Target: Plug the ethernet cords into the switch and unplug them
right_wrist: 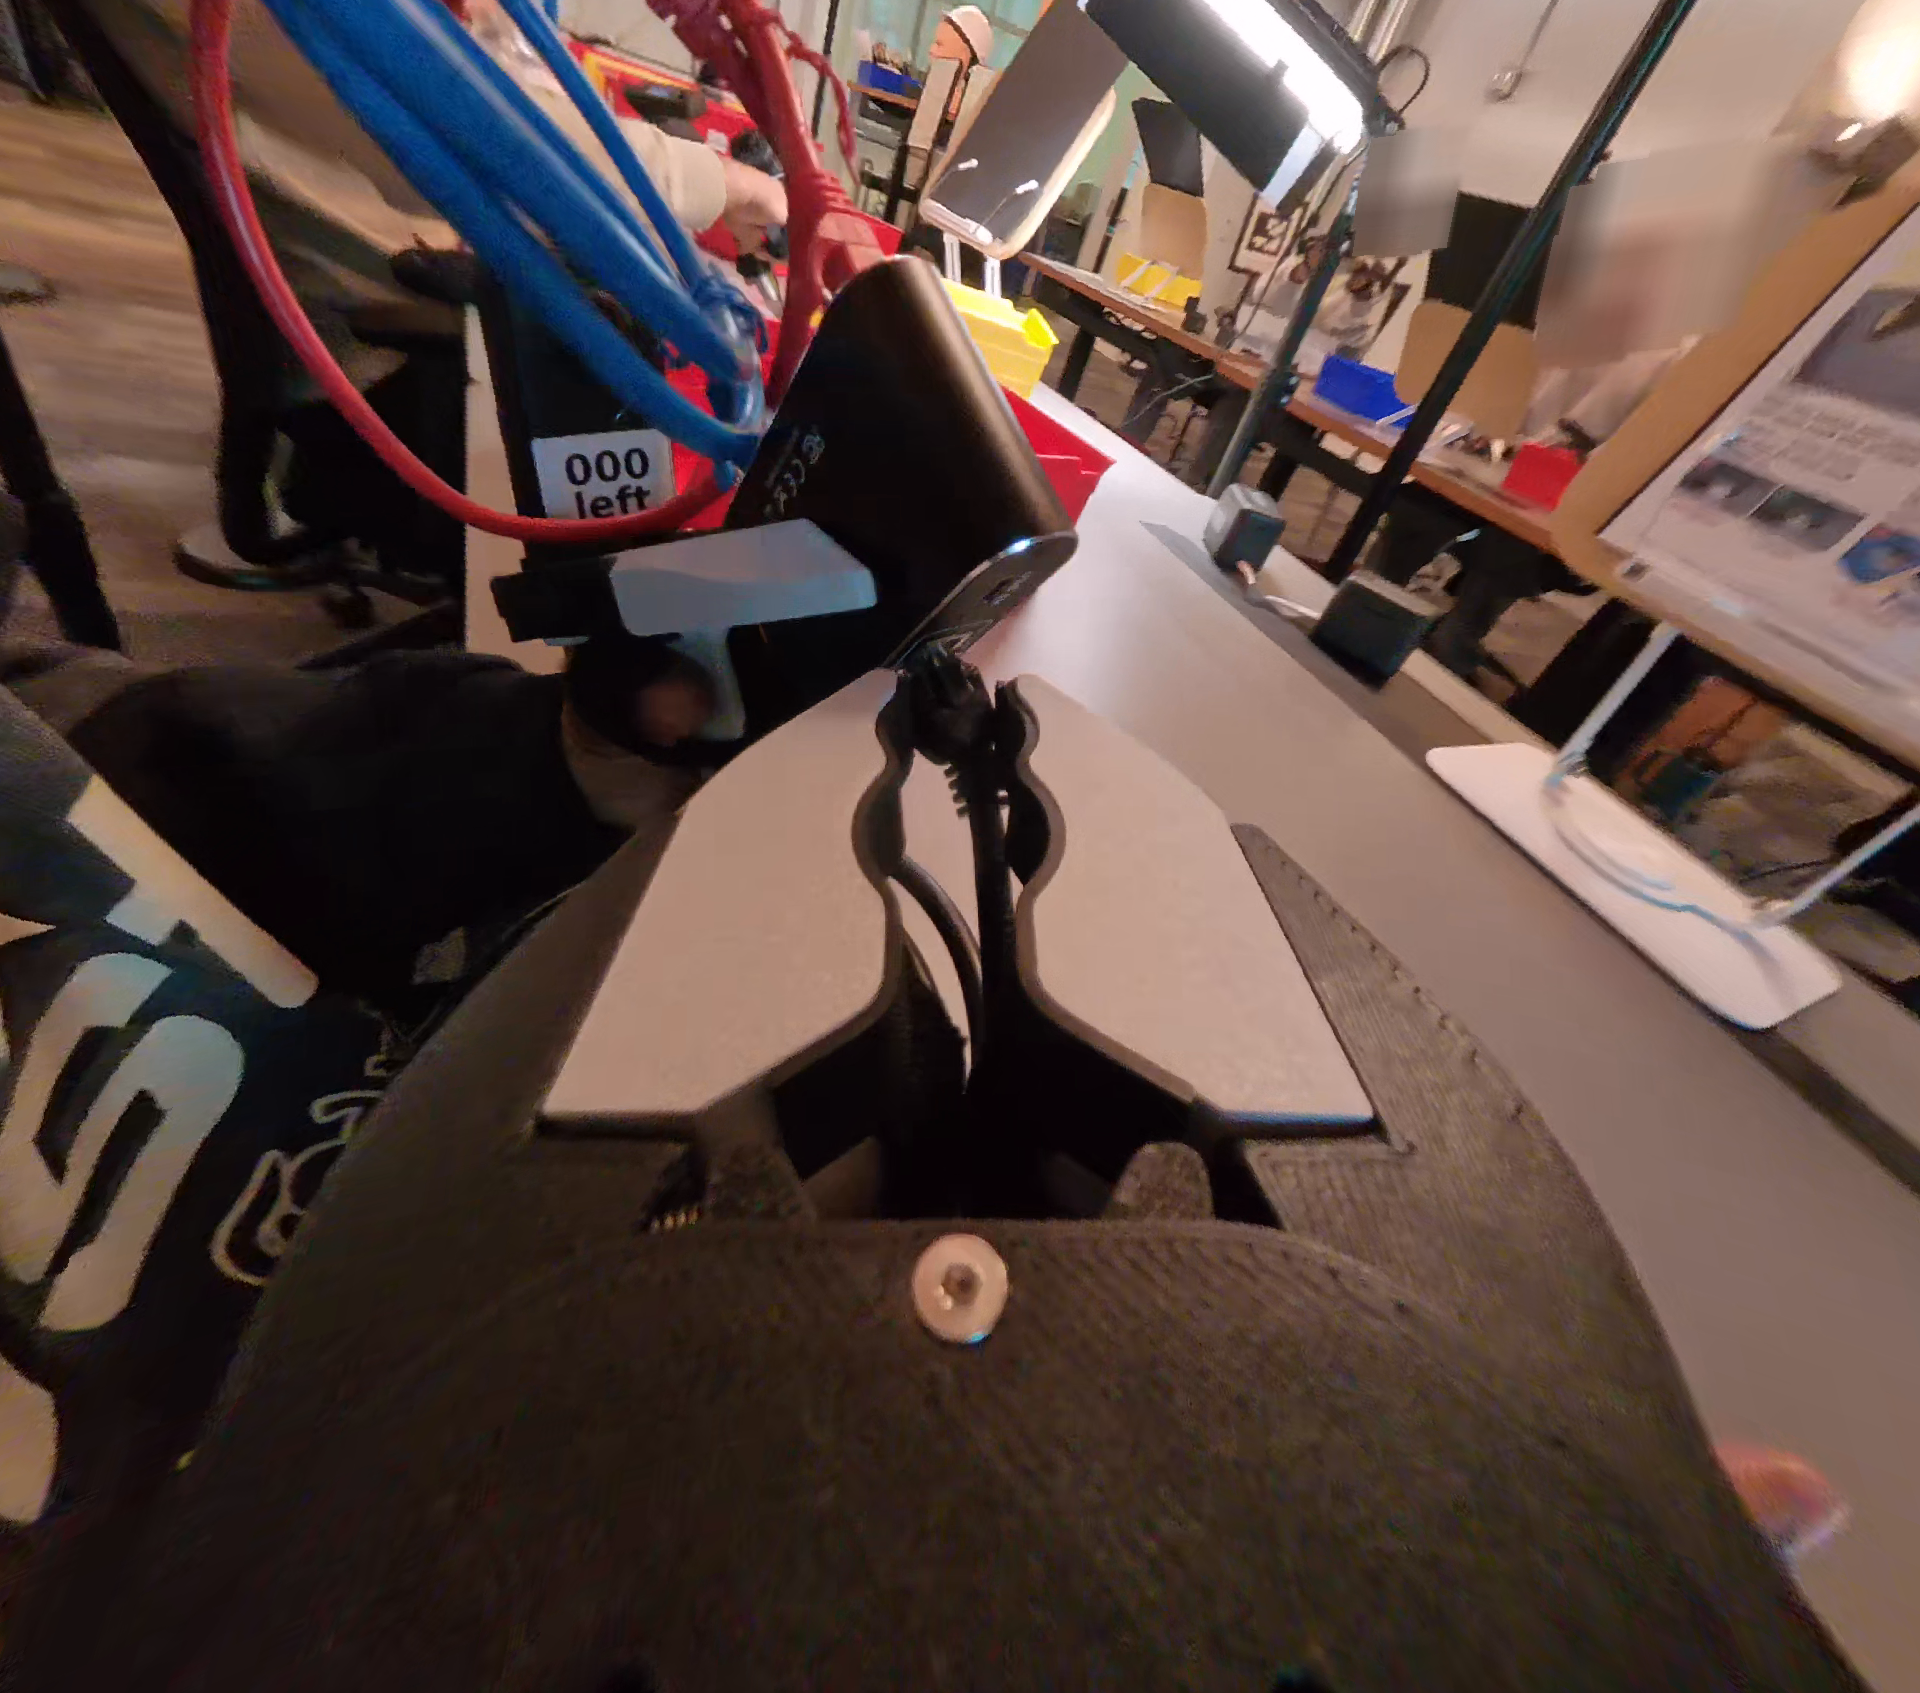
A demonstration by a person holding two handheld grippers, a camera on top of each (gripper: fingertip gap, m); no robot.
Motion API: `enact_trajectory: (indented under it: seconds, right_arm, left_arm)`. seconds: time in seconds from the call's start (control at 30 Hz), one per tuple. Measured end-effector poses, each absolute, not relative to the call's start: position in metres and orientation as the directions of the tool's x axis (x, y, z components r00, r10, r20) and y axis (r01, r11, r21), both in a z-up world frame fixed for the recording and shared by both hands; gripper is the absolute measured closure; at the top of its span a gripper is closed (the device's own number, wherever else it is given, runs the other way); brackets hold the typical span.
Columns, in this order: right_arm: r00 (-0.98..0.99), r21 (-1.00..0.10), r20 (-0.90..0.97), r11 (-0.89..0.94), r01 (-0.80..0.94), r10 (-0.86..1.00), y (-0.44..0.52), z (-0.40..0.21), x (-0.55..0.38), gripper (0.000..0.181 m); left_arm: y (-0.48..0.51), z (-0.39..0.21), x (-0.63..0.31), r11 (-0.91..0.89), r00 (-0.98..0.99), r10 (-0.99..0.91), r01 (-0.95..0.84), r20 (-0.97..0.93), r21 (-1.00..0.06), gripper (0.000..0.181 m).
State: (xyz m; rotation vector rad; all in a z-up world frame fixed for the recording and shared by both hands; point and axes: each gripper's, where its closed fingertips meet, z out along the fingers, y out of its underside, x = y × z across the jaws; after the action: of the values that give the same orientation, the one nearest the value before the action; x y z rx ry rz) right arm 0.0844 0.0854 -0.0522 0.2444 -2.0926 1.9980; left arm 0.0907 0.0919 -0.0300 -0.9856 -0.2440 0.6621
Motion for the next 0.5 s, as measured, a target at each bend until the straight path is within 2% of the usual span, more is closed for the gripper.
enact_trajectory:
  seconds: [0.13, 0.17, 0.23, 0.3, 0.43, 0.5]
  right_arm:
    - [-0.959, -0.960, 0.279, 0.053, -0.276, 0.055, 0.082, -0.050, 0.086, 0.167]
    - [-0.952, -0.962, 0.269, 0.082, -0.260, 0.146, 0.086, -0.052, 0.069, 0.168]
    - [-0.899, -0.951, 0.309, 0.113, -0.288, 0.310, 0.111, -0.053, 0.023, 0.169]
    - [-0.957, -0.981, 0.181, -0.022, -0.191, 0.227, 0.124, -0.033, 0.025, 0.168]
    - [-0.928, -0.959, 0.265, -0.029, -0.282, 0.261, 0.139, 0.002, 0.014, 0.168]
    - [-0.924, -0.959, 0.235, -0.083, -0.271, 0.301, 0.157, 0.021, 0.000, 0.168]
  left_arm:
    - [0.086, -0.025, 0.095, 0.422, 0.787, 0.611, -0.414, -0.085, -0.806, 0.154]
    - [0.078, -0.021, 0.094, 0.448, 0.771, 0.634, -0.432, -0.063, -0.783, 0.154]
    - [0.029, 0.000, 0.107, 0.590, 0.747, 0.665, -0.511, 0.017, -0.625, 0.155]
    - [0.011, -0.003, 0.102, 0.553, 0.731, 0.682, -0.491, 0.027, -0.674, 0.152]
    - [0.022, -0.017, 0.081, 0.562, 0.773, 0.623, -0.334, 0.121, -0.757, 0.155]
    - [0.032, -0.026, 0.073, 0.518, 0.776, 0.616, -0.273, 0.133, -0.810, 0.153]
